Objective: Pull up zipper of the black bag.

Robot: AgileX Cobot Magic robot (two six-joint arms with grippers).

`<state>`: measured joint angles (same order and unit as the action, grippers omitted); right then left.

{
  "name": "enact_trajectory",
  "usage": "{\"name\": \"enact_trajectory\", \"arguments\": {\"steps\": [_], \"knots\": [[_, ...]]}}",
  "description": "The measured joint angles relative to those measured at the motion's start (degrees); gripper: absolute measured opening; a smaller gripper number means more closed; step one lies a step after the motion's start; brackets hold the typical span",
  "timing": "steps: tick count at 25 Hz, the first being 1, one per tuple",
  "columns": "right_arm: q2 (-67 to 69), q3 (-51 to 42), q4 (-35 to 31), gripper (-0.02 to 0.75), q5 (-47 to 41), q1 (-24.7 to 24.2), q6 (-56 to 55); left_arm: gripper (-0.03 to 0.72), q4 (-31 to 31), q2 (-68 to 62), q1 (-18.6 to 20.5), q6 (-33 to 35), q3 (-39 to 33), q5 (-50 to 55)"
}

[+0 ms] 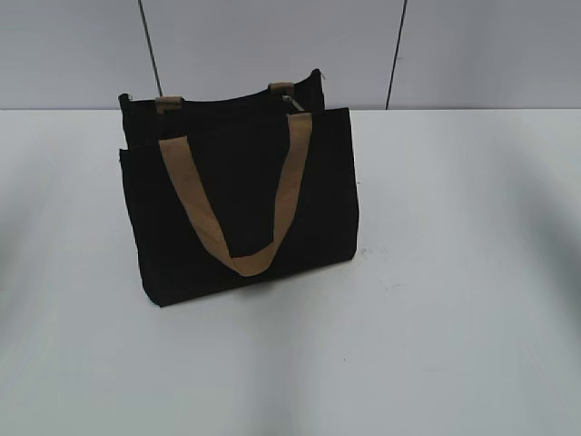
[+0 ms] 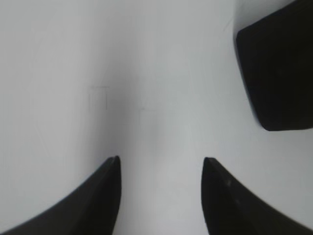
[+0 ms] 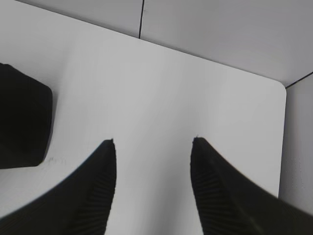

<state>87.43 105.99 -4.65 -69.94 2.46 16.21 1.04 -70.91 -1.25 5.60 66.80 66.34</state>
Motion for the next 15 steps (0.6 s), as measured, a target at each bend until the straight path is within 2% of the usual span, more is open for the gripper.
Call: {"name": "enact_trajectory", "arguments": {"steps": [4, 15], "knots": [[-6.3, -9.2, -0.2, 0.39, 0.1, 0.0, -0.2, 0.397, 1.3, 7.2, 0.0, 0.0, -5.0, -0.8], [-33.8, -49.3, -0.4, 0.39, 6.0, 0.0, -0.2, 0.397, 3.4, 30.6, 0.0, 0.0, -19.7, -2.1]]}}
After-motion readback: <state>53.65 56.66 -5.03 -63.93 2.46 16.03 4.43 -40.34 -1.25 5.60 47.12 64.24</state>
